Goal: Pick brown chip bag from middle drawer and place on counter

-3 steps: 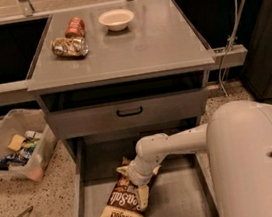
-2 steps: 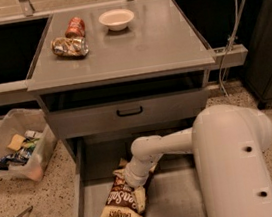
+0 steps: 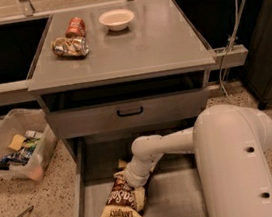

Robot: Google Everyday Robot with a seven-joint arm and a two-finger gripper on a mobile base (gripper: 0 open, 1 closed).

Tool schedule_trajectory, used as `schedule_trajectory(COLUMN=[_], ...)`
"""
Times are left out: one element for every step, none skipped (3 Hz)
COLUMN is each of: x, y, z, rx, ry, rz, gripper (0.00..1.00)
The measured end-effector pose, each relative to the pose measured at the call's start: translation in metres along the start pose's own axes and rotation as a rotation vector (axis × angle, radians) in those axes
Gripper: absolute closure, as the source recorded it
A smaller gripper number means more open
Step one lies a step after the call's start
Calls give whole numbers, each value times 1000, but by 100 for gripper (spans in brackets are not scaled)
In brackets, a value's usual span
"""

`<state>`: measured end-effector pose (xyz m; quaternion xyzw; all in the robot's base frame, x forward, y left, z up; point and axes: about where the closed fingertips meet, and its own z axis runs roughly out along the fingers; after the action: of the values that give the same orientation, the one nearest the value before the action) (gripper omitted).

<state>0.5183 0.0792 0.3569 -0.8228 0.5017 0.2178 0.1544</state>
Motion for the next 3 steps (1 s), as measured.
schedule_trajectory(x=[-5, -8, -50], y=[0, -1, 5], z=[-8, -13, -56], rx=[0, 0, 109], ry=[0, 0, -62], rz=[0, 0, -57], gripper=[65, 88, 100])
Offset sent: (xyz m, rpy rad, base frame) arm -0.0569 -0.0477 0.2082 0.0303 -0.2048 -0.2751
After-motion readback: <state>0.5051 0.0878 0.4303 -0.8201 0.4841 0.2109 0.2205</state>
